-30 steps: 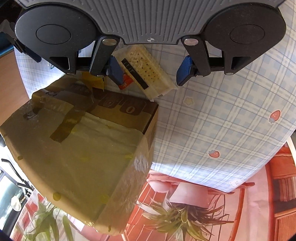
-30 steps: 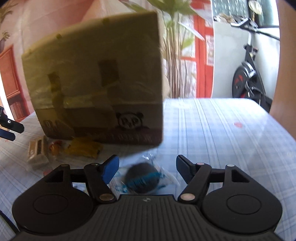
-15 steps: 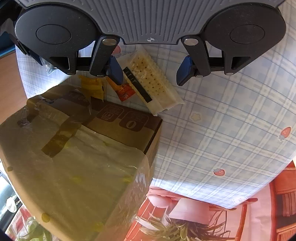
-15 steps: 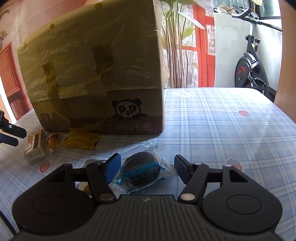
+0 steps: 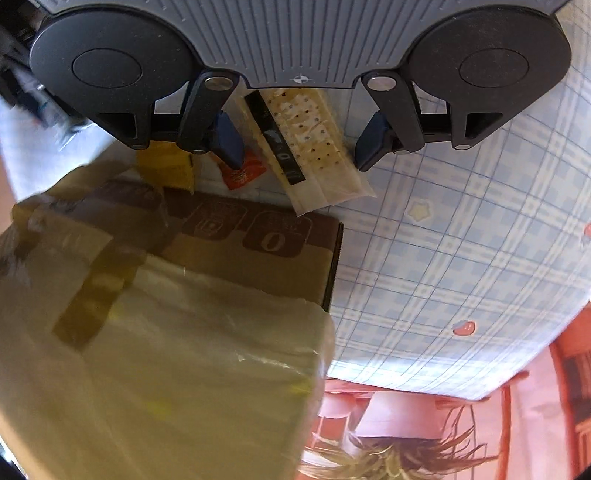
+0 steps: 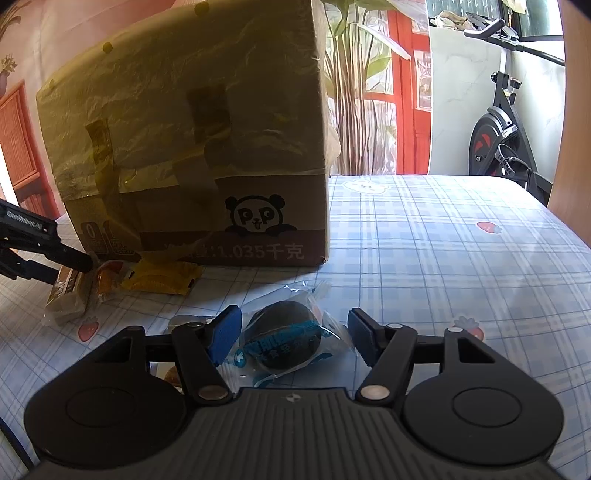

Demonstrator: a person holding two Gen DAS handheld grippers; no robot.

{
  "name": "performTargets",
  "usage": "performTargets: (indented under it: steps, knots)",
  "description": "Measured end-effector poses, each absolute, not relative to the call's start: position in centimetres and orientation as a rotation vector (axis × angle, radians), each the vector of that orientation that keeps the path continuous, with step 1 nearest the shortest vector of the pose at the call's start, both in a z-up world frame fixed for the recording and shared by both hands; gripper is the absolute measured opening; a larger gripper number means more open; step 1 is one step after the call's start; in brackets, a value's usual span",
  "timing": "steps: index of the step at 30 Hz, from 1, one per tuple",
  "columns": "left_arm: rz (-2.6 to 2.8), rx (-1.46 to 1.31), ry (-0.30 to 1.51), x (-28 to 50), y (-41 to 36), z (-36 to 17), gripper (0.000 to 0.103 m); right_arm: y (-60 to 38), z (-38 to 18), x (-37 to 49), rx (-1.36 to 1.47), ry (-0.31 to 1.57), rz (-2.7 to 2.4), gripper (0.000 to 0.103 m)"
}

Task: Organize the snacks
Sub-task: 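Grasp the cracker pack with the left tool while the right tool grasps the blue-wrapped snack, then carry both snacks over the box and open both tools to drop them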

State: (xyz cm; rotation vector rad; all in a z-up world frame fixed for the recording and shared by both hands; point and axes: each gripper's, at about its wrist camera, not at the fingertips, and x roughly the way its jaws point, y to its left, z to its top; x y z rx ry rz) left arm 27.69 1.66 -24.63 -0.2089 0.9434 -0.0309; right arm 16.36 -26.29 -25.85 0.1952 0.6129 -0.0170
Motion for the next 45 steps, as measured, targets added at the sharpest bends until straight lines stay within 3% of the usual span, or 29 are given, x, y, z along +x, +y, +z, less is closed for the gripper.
performTargets:
  steps: [6, 21, 29, 45]
  knots:
    - [-0.053, -0.144, 0.930, 26.8, 0.9, -24.5, 0.058, -26.2, -25.9, 16.4, 0.195, 0.614, -0.016, 0.067]
    - [-0.070, -0.260, 0.854, 22.2, 5.5, -22.6, 0.057, -26.4, -26.2, 17.0, 0.214, 0.639, 0.007, 0.067]
    - [-0.115, -0.223, 0.793, 22.1, 4.7, -21.4, 0.057, -25.1, -25.7, 16.7, 0.123, 0.629, -0.013, 0.058]
    - [-0.172, -0.182, 0.666, 19.8, 4.6, -17.9, 0.056, -25.4, -21.3, 14.9, 0.170, 0.535, -0.036, 0.056]
